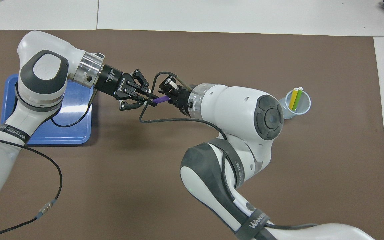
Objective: Transfer and insert pens with both arms
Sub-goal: 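Grasp the purple pen tip with the right gripper, then open the left gripper while the right gripper pulls the pen away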
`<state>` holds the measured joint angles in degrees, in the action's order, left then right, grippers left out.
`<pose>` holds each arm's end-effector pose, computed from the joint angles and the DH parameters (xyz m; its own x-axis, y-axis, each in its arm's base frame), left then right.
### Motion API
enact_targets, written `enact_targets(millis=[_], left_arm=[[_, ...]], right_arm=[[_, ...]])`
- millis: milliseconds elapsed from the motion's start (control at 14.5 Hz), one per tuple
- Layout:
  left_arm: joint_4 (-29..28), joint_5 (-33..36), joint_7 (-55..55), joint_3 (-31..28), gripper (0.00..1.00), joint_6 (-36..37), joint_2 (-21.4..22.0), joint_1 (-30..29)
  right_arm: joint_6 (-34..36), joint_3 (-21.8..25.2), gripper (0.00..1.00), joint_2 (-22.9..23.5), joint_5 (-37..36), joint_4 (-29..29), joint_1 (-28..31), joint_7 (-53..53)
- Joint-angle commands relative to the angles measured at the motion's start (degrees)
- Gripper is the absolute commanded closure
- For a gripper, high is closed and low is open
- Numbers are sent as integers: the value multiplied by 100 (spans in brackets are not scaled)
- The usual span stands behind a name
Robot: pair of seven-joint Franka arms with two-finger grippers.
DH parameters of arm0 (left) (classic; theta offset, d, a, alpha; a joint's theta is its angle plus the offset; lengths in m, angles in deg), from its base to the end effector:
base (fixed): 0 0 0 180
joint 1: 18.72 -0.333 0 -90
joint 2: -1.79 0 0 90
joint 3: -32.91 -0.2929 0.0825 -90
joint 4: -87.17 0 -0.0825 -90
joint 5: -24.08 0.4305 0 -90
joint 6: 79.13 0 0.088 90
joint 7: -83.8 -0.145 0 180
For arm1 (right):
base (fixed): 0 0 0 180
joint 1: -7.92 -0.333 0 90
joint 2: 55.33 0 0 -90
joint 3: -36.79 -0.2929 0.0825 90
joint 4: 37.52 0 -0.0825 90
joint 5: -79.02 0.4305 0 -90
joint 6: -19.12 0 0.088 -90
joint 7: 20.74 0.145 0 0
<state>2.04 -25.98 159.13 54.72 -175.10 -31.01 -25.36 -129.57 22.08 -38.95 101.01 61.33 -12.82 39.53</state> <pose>0.6611 -0.2495 0.3257 0.0087 0.4835 -0.8753 0.9317 -0.3218 -0.1685 0.6096 0.4178 0.4158 0.7631 -0.6359 -0.1152 -0.5569 -0.5567 -0.6163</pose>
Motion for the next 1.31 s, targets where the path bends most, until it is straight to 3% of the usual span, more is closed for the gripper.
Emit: enact_targets(millis=[0,69,413,482,551,620,758,896,1240], left_arm=[[-232,-118,70,-62,100,-115,213,40],[-232,-118,70,-62,100,-115,213,40],[-232,-92,70,-62,100,-98,222,31],[-240,-83,96,-71,58,-98,222,31],[-249,-31,79,-80,7,-54,222,31],[-258,-4,26,-88,0,-1,248,-12],[-267,188,26,-115,0,60,301,-30],[-197,1082,52,-89,0,-9,397,13],[-293,2279,35,-88,0,-45,565,434]], right_arm=[[-37,-5,90,85,7,-111,-8,47],[-37,4,100,85,-2,-111,-8,-6],[146,13,100,85,-351,-120,71,-207],[234,21,100,76,-623,-120,79,-234],[313,21,100,68,-887,-120,114,-243],[358,21,100,76,-1064,-120,141,-252],[472,30,100,68,-1197,-120,185,-436],[744,30,100,6,-1197,-120,342,-926],[1771,57,100,-292,-1556,-129,957,-2578]])
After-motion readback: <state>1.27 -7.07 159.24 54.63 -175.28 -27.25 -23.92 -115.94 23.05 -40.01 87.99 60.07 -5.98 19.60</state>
